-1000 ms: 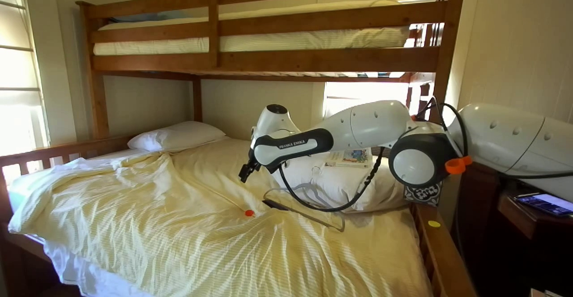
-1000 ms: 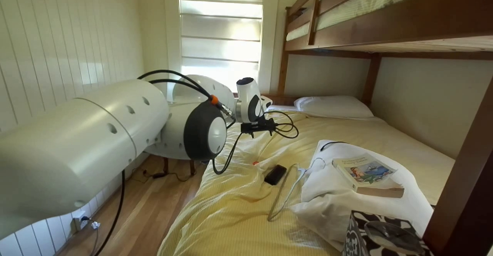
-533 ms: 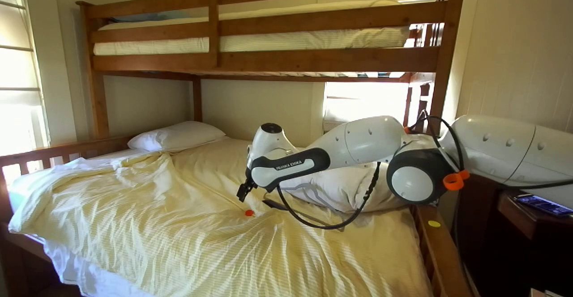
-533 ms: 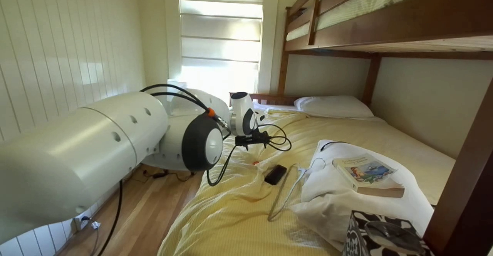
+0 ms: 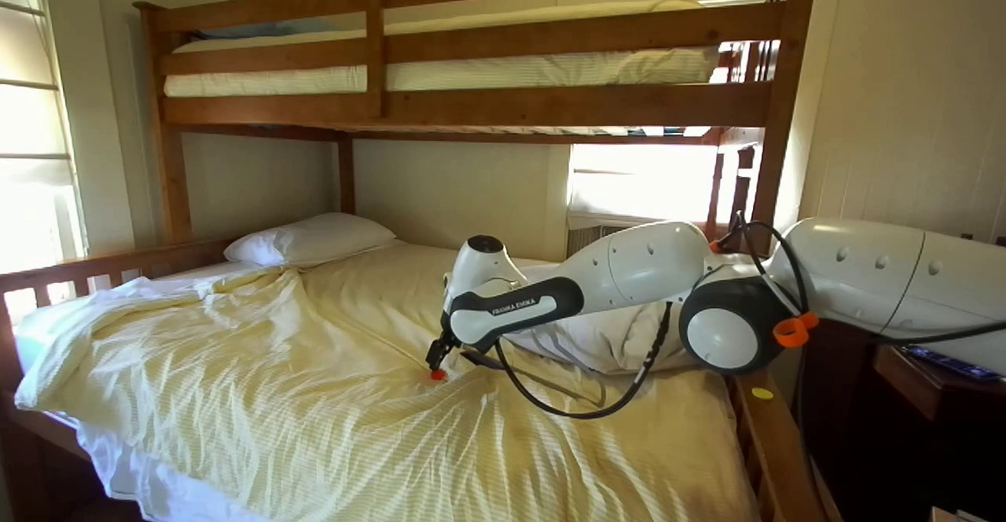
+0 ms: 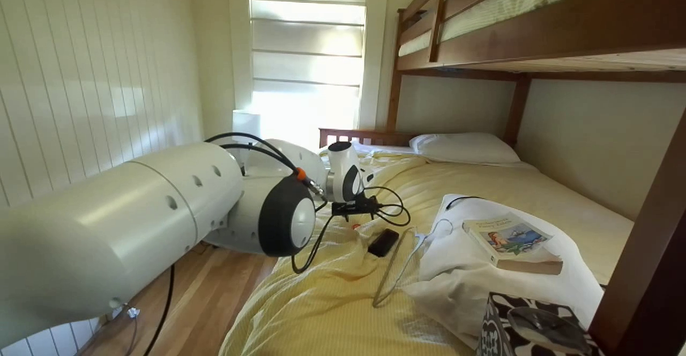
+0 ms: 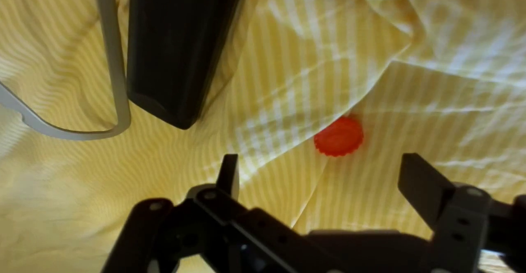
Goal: Pick up the red token and place it on the bed frame next to the yellow token
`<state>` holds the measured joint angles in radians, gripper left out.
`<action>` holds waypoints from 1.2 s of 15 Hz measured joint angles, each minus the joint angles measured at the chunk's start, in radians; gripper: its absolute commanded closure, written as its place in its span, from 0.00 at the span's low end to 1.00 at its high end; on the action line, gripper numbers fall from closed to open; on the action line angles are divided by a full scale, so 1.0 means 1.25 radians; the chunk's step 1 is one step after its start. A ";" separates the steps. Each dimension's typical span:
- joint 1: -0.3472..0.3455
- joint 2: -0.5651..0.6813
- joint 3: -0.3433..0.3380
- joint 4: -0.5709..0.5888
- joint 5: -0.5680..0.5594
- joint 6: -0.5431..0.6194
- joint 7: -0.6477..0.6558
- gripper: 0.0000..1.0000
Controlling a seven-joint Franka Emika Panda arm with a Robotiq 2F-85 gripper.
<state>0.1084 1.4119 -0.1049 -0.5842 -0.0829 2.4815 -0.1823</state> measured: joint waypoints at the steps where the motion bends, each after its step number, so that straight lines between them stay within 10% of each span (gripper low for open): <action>1: -0.004 0.004 0.010 0.004 0.000 0.002 -0.014 0.00; 18: -0.038 0.059 0.090 0.031 0.007 0.127 -0.090 0.00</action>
<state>0.0607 1.4853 0.0082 -0.5457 -0.0739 2.6399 -0.2953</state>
